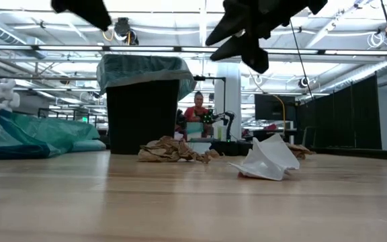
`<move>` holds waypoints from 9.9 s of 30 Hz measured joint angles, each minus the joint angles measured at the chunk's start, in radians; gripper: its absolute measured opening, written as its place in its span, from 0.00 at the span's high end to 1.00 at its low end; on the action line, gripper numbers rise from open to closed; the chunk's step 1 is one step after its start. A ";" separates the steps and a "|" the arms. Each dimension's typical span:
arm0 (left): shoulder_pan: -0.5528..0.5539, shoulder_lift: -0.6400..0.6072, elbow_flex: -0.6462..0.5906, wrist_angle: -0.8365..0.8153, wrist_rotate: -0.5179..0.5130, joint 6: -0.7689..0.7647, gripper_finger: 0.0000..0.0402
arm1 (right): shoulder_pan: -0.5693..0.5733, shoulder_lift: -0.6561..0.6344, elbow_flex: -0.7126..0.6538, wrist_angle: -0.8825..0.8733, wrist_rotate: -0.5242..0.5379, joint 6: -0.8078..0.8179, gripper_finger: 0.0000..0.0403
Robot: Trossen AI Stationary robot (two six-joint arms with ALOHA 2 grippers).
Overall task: Place trash/remove bag and relplace
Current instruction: Put the brown napkin into the trash bin, then put the white cardboard into the trash bin
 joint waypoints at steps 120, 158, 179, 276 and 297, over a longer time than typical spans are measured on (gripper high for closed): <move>-0.105 -0.651 -0.737 0.593 0.072 0.282 0.70 | -0.402 0.576 0.969 -0.189 -0.028 -0.293 0.60; -0.105 -0.650 -0.737 0.593 0.068 0.311 0.70 | -0.063 0.601 0.970 -0.997 0.130 -0.216 0.60; -0.105 -0.650 -0.737 0.584 0.159 0.307 0.70 | -0.125 0.836 0.970 -0.742 0.087 -0.284 0.40; -0.105 -0.635 -0.737 0.662 -0.071 0.174 0.70 | -0.456 0.531 0.970 -0.247 -0.055 -0.299 0.60; -0.008 -0.634 -0.737 0.890 -0.220 0.221 0.70 | -0.472 0.544 0.970 -0.278 -0.080 -0.233 0.60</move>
